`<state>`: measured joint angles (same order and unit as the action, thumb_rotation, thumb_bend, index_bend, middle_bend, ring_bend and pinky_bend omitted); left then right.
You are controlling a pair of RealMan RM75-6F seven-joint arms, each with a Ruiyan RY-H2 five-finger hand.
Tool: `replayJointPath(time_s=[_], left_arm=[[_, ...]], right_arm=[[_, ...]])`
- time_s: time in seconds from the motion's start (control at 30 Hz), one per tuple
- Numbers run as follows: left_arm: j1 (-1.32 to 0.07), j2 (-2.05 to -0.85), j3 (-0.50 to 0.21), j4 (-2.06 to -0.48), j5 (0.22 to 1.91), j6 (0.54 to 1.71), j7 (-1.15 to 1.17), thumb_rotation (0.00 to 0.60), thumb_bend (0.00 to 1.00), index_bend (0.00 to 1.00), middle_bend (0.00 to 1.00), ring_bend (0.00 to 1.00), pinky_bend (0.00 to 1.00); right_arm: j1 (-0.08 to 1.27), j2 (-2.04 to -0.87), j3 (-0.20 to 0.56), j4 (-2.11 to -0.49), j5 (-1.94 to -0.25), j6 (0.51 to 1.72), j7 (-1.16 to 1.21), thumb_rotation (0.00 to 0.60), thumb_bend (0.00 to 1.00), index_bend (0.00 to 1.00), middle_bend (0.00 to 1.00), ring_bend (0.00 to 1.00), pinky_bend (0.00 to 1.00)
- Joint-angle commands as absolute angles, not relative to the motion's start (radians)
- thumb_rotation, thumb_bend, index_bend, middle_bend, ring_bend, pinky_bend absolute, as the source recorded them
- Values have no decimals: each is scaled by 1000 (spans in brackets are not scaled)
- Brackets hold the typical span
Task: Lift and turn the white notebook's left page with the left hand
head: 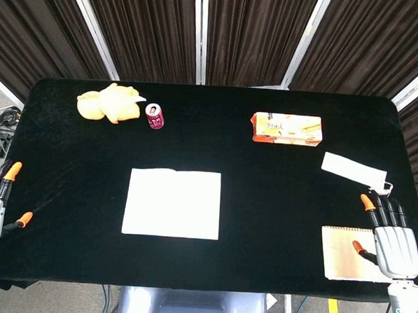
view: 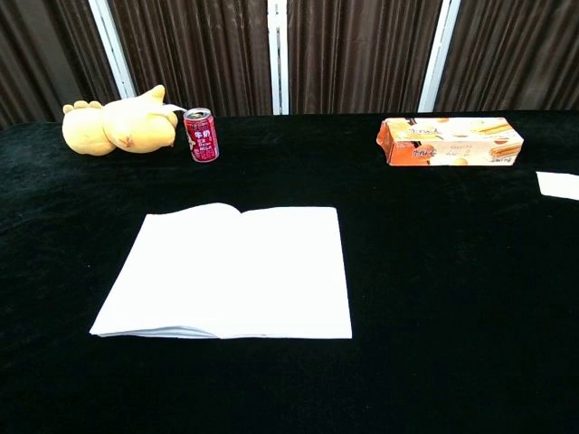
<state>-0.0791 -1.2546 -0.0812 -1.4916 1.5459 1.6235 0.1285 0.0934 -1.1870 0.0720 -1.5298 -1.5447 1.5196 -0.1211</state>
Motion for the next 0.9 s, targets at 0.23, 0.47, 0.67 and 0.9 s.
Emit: replayJointPath(time_s=[0.23, 0.47, 0.67, 0.9], left_arm=[[-78, -1261, -80, -1482, 1548, 1624, 124, 600, 83, 0, 0, 0, 0], [-79, -1260, -76, -1489, 1541, 1610, 131, 600, 97, 0, 0, 0, 0], [-87, -1261, -74, -1494, 1532, 1586, 130, 600, 100, 0, 0, 0, 0], [-89, -1256, -66, -1502, 1538, 1574, 110, 600, 100, 0, 0, 0, 0]], right_arm=[[95, -1197, 72, -1519, -1541, 1516, -127, 600, 64, 0, 0, 0, 0], [96, -1200, 70, -1521, -1543, 1514, -125, 600, 64, 0, 0, 0, 0], [92, -1196, 72, -1524, -1543, 1523, -115, 600, 63, 0, 0, 0, 0], [92, -1195, 68, -1525, -1545, 1521, -114, 600, 63, 0, 0, 0, 0]])
